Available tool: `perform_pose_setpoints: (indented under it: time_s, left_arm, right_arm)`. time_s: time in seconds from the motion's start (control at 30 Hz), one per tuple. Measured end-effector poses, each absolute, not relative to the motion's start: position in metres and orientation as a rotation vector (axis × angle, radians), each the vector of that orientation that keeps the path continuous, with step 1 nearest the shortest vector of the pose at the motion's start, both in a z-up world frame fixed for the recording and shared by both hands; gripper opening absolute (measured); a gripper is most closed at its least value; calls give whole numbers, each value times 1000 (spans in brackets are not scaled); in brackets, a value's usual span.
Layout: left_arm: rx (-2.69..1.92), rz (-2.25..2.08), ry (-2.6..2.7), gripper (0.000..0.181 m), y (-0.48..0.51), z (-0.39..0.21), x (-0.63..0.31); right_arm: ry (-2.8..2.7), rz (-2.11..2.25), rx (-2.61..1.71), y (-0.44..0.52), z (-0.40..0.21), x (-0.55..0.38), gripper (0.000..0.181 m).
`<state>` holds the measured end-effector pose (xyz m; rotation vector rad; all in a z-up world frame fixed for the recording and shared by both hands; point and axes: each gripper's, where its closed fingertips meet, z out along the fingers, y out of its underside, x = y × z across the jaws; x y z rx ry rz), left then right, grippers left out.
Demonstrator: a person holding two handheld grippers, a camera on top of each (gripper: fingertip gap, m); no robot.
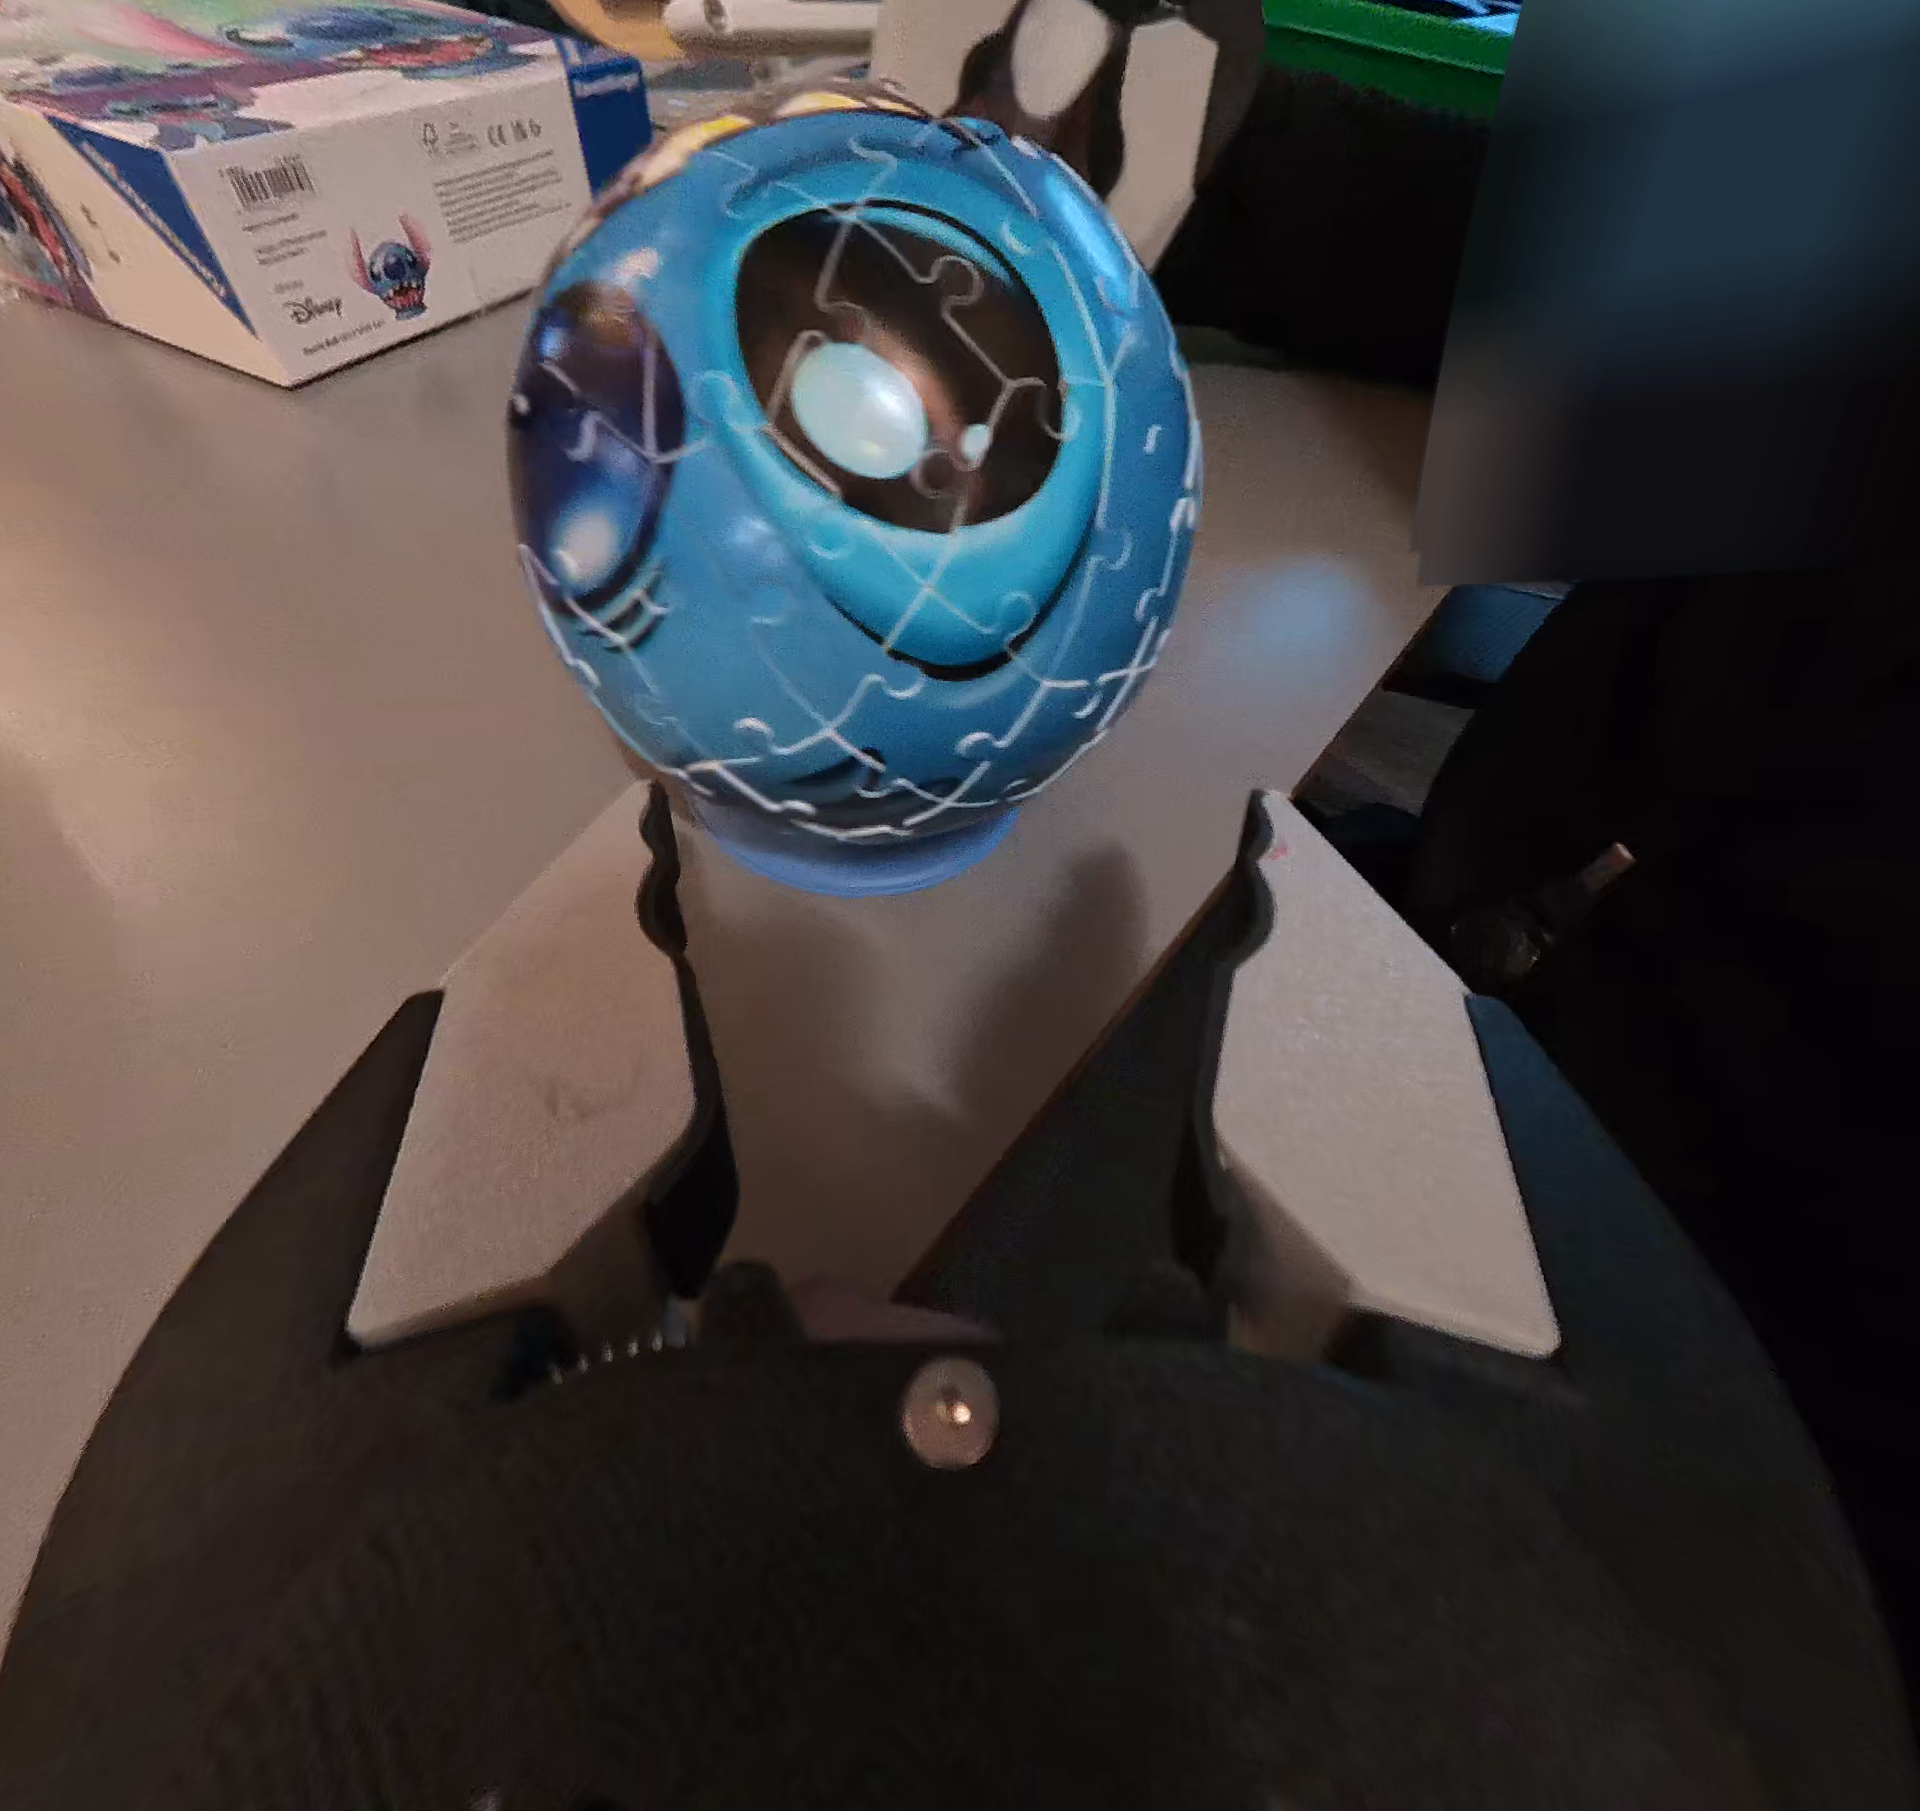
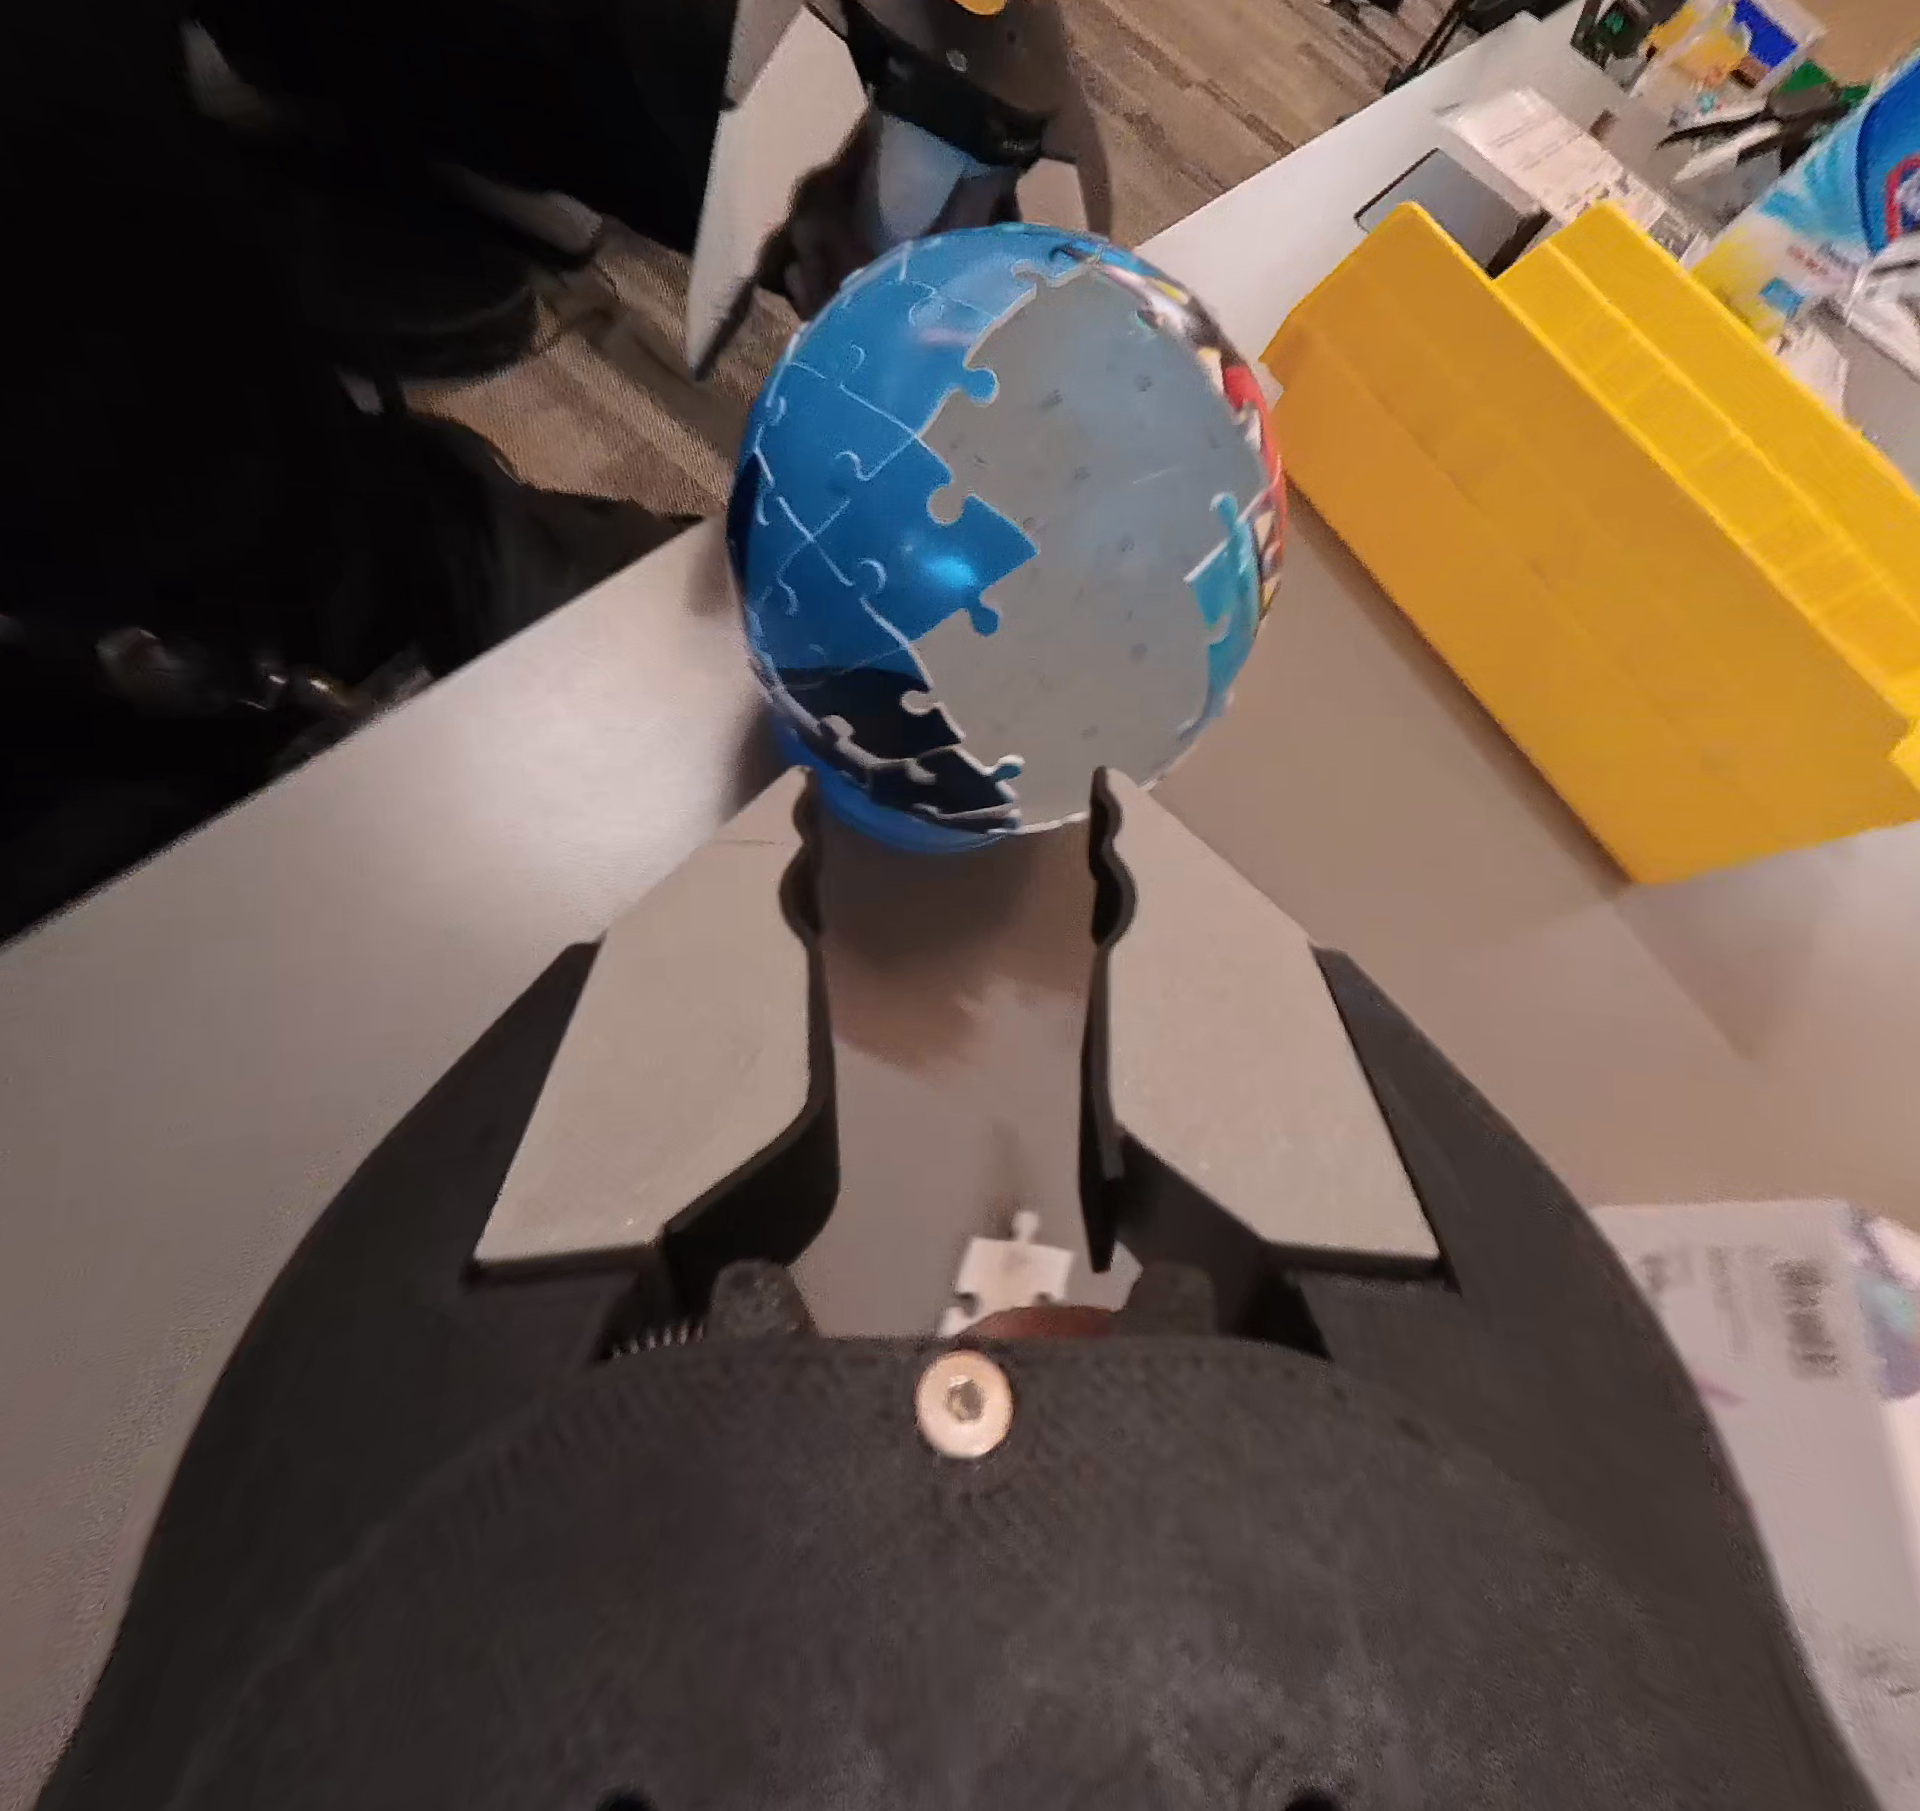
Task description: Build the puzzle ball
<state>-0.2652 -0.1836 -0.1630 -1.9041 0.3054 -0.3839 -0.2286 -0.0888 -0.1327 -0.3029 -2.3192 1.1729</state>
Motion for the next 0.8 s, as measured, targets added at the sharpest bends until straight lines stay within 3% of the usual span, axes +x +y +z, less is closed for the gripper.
perform_pose_setpoints:
  time_s: [0.1, 0.37, 0.57, 0.8]
  left_arm:
    - [-1937, -331, 235, 108, -180, -164, -260]
    - [-1905, -208, -35, 115, -167, -168, -256]
    - [-1853, -160, -174, 117, -159, -165, -274]
    - [-1790, -250, -192, 117, -159, -159, -278]
  right_arm:
    - [-2374, 1143, -152, -92, -132, -234, 33]
    - [-2574, 1083, 18, -104, -148, -232, 40]
    - [-2698, 1048, 133, -119, -164, -227, 22]
    - [-2727, 1076, 140, -126, -162, -222, 16]
